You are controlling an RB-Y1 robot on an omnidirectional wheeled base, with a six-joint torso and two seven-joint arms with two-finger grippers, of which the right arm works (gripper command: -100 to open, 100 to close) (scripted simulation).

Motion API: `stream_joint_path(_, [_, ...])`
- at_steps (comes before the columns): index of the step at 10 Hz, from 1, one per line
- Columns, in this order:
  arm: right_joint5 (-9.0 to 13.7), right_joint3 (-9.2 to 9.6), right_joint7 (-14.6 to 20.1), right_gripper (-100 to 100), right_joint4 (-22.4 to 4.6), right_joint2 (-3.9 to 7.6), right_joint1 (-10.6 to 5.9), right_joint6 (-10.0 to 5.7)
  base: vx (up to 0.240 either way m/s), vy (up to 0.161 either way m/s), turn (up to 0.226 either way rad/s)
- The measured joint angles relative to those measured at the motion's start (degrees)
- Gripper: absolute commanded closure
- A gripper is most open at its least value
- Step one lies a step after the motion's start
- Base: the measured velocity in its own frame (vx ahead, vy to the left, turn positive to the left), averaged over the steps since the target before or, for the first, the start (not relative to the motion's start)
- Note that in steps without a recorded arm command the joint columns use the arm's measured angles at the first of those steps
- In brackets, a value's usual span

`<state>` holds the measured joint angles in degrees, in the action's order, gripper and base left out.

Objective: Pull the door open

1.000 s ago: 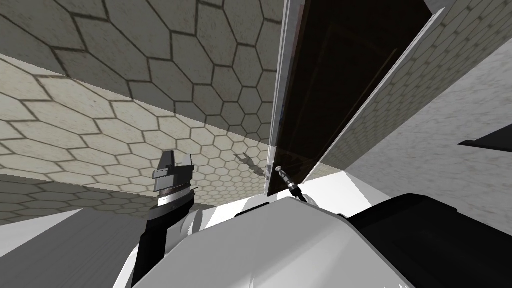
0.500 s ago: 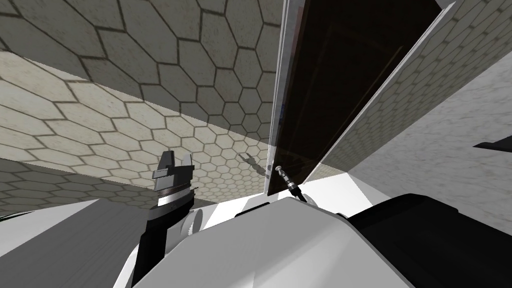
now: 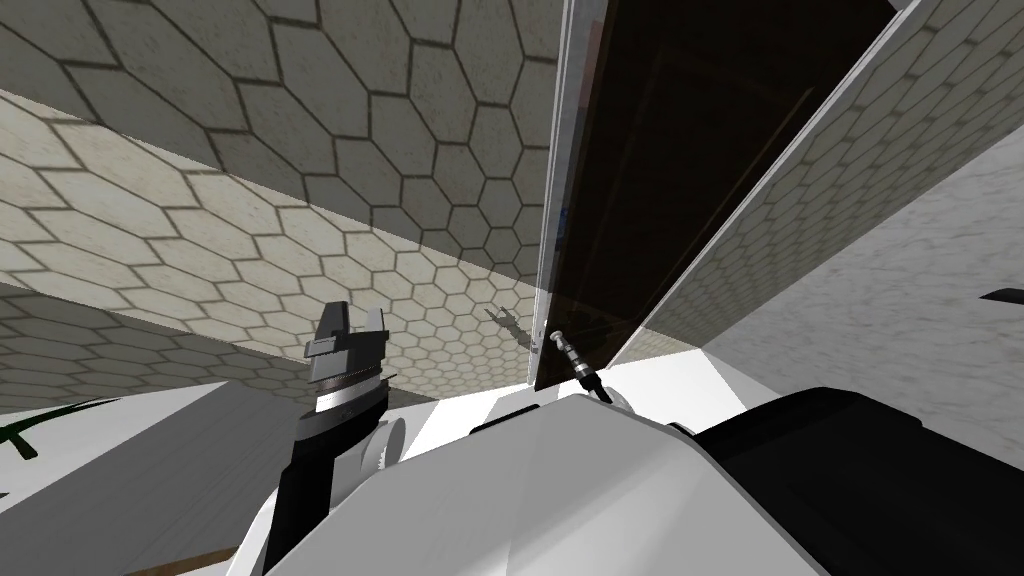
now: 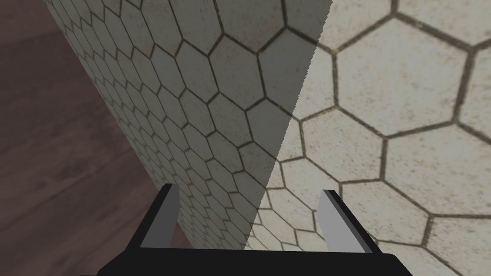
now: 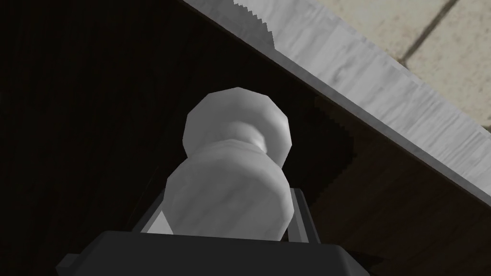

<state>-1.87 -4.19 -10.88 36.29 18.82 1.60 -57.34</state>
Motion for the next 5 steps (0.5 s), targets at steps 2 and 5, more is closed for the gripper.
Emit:
stream_joint_path(2, [1.1, 0.49, 2.9, 100, 0.6, 0.04, 0.1, 0.55, -0.045, -0.022, 0.051])
stream_joint_path(5, [2.5, 1.11, 6.5, 100, -0.5, 0.15, -0.7, 0.5, -0.046, -0.023, 0.06])
